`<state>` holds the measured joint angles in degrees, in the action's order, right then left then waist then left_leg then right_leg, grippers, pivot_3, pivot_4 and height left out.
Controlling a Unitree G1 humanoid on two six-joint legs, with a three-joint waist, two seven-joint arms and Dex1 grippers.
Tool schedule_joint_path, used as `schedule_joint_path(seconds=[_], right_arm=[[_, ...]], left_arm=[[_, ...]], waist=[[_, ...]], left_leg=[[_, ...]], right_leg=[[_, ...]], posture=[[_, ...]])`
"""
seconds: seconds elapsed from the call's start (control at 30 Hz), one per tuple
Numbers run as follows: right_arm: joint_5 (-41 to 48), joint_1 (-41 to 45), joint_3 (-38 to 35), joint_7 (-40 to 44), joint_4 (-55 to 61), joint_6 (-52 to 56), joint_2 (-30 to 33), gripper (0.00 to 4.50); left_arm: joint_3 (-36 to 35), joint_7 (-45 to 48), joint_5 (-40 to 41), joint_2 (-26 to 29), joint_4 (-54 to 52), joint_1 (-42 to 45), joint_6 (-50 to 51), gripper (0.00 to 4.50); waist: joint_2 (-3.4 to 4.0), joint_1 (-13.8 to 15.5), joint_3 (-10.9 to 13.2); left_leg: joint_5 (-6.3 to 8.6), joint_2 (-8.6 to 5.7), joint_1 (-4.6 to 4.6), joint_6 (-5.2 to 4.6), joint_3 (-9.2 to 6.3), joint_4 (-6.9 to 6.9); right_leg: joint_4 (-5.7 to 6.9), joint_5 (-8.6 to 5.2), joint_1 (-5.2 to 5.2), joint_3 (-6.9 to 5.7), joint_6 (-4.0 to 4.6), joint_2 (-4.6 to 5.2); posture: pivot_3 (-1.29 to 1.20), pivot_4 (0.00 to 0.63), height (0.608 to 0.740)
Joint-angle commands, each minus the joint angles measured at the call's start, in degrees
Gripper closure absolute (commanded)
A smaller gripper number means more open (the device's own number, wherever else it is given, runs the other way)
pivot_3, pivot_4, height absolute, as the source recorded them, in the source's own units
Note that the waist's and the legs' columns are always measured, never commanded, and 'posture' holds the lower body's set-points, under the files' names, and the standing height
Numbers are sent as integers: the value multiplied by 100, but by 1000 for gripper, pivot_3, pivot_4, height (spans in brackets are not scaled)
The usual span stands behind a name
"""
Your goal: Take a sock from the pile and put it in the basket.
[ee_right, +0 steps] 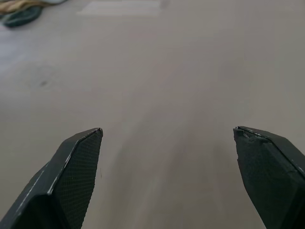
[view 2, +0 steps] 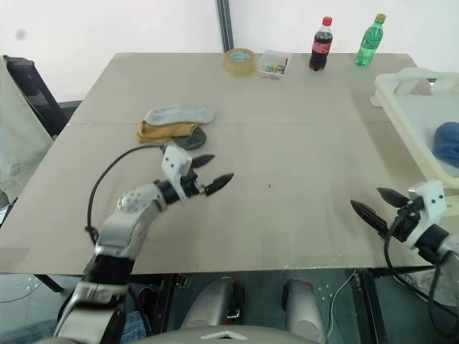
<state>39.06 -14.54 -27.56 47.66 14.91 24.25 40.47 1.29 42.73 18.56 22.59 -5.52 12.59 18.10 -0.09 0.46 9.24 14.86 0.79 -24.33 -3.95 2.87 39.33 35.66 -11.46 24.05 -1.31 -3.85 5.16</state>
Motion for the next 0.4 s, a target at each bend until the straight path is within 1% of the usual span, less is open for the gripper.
schedule_joint_path(seconds=[0.03,0.07,0.1,0.13,0.23,0.3,0.33,0.4], right_arm=[[-9,-144,-331,848,-479,-519,159,30],[-64,-186,-326,1090,-631,-655,228,30],[-134,-227,-305,1295,-761,-776,304,30],[-196,-265,-279,1485,-877,-886,370,30],[-243,-237,-264,1857,-1217,-1067,454,30],[-291,-161,-233,2045,-1416,-1174,488,30],[-317,-131,-206,2132,-1483,-1209,510,30],[-358,-15,-132,2247,-1649,-1235,526,30]], left_arm=[[-142,-5,392,179,-1225,-863,306,0],[-210,-23,525,214,-1509,-1177,407,0],[-278,-51,618,248,-1730,-1441,490,0],[-338,-98,652,283,-1913,-1677,519,0],[-569,-208,772,364,-2362,-2288,542,0],[-756,-278,783,405,-2561,-2625,443,0],[-829,-313,769,409,-2619,-2732,393,0],[-945,-366,739,422,-2698,-2869,303,0]], waist=[[-20,8,11],[-21,11,11],[-18,18,11],[-13,22,8],[-9,29,5],[-8,31,5],[-7,30,4],[-7,33,4]], left_leg=[[0,6,27,1,1,0],[2,14,53,3,3,-1],[2,18,59,5,3,-1],[15,21,60,29,2,-1],[15,25,61,33,2,-2],[15,27,61,33,3,-3],[15,27,60,32,5,-2],[8,25,59,20,9,-3]], right_leg=[[0,-8,-22,0,13,-1],[-1,-12,-39,-1,10,-2],[0,-21,-41,-1,-3,-1],[1,-22,-39,-1,-4,1],[11,-22,-35,-2,-3,4],[11,-21,-34,-1,0,2],[11,-12,-33,-1,17,2],[10,-10,-34,2,21,3]], posture=[[0,150,740],[0,150,740],[0,150,740],[0,150,740],[0,150,740],[0,150,740],[0,150,740],[0,150,740]])
